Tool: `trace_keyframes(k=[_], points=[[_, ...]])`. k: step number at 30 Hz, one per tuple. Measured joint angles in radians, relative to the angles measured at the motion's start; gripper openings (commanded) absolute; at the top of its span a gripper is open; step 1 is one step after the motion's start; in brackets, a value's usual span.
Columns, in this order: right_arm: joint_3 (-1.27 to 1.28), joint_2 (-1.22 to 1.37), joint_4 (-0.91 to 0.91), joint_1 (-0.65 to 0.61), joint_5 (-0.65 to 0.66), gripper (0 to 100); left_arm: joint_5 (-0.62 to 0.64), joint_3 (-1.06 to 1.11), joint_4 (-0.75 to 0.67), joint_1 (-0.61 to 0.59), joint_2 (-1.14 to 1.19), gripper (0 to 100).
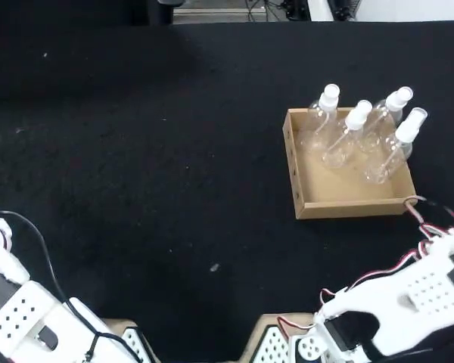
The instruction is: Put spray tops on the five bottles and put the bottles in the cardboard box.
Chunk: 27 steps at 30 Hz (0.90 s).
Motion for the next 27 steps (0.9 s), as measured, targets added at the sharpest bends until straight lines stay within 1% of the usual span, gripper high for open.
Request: trace_keyframes(k=[3,6,8,10,13,18,21,27], points=[[0.015,-0.170,0.173,0.002,-0.043,1.1,0.000,0.000,0.000,0.000,0.000,28],[0.041,-0.356,0.407,0.002,-0.086,1.1,0.000,0.000,0.000,0.000,0.000,28],[0.074,-0.485,0.555,0.002,-0.095,1.1,0.000,0.000,0.000,0.000,0.000,28],[0.127,-0.605,0.661,0.002,-0.095,1.1,0.000,0.000,0.000,0.000,0.000,28],[0.244,-0.786,0.727,-0.009,-0.086,1.1,0.000,0.000,0.000,0.000,0.000,28],[0.482,-1.108,0.735,-0.097,-0.060,1.1,0.000,0.000,0.000,0.000,0.000,28],[0.608,-1.301,0.792,-0.178,-0.048,1.1,0.000,0.000,0.000,0.000,0.000,28],[0.732,-1.643,1.017,-0.400,-0.044,1.1,0.000,0.000,0.000,0.000,0.000,28]])
